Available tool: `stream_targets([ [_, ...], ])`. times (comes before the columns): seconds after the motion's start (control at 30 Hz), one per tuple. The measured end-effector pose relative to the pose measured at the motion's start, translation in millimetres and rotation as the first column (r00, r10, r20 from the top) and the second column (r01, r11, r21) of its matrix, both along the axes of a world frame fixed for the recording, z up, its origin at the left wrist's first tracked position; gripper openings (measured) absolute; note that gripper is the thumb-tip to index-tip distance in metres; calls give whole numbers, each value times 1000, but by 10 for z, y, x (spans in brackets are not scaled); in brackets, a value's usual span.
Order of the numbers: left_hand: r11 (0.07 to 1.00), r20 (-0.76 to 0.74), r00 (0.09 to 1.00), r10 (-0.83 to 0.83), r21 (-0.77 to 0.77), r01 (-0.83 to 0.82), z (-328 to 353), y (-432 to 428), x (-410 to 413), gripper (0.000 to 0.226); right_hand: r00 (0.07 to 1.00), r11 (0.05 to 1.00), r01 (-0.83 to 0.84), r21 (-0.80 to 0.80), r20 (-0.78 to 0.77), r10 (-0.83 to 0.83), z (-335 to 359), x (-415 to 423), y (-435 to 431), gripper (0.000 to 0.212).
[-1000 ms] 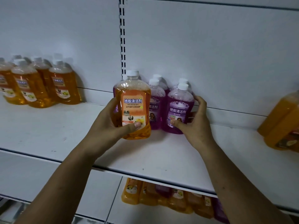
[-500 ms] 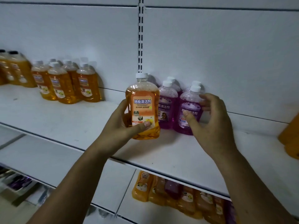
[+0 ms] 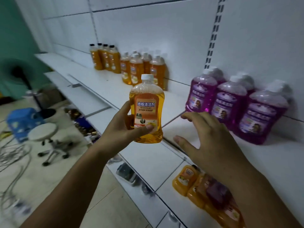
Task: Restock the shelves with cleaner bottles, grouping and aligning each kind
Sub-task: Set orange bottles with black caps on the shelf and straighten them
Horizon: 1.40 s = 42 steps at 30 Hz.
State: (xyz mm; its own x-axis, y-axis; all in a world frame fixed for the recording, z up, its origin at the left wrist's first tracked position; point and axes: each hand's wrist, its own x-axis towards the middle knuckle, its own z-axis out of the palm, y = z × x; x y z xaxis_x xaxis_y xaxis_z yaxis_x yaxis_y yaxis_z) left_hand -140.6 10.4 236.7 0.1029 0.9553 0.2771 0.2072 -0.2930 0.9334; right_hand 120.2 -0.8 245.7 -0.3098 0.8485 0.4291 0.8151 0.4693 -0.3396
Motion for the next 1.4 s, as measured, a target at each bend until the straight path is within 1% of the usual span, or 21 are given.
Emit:
stream_targets([
  [0.1,998,12,998,63,-15,-63,-32,-171,-268,79,996,997,-70,-30,53,72,-40,-277,37,65],
  [0.2,996,34,996,85,-25,-84,-69,-283,-584,82,988,991,-126,-36,85,129,-60,-596,89,63],
  [0.4,992,108,986,127,-37,-124,-198,-301,-1345,84,979,988,-153,-31,133,156,-63,-1328,256,66],
  [0.47,990,148,979,138,-51,-132,-281,-237,-1660,85,978,990,-141,-24,154,143,-89,-1605,339,63],
  [0.57,991,207,972,113,-95,-95,-396,-96,-2095,82,980,994,-95,-46,172,101,-93,-1981,465,61],
  [0.73,990,267,961,77,-132,-42,-414,225,-2740,78,986,997,11,-71,167,1,-75,-2552,649,64],
  [0.87,990,327,945,31,-141,17,-282,528,-3043,54,988,993,84,-80,139,-72,-53,-2882,776,62],
  [0.9,989,328,944,16,-146,34,-249,598,-3077,53,988,992,96,-82,130,-85,-49,-2933,803,61],
  [0.97,988,292,956,-35,-132,76,-185,762,-3121,55,987,989,125,-82,113,-115,-44,-2997,869,59],
  [1.07,989,194,976,-102,-82,120,-64,1027,-3083,63,983,983,166,-75,96,-158,-33,-2986,961,57],
  [1.17,987,64,985,-160,11,160,122,1362,-2947,59,972,972,225,-72,79,-219,-26,-2869,1092,58],
  [1.23,981,-24,984,-176,85,177,249,1602,-2833,68,965,963,259,-71,74,-253,-11,-2757,1194,59],
  [1.3,968,-73,978,-198,145,206,360,1877,-2704,77,956,953,291,-79,56,-287,4,-2622,1323,61],
  [1.4,948,-142,964,-226,194,251,556,2268,-2488,80,946,943,323,-85,-3,-324,41,-2447,1520,62],
])
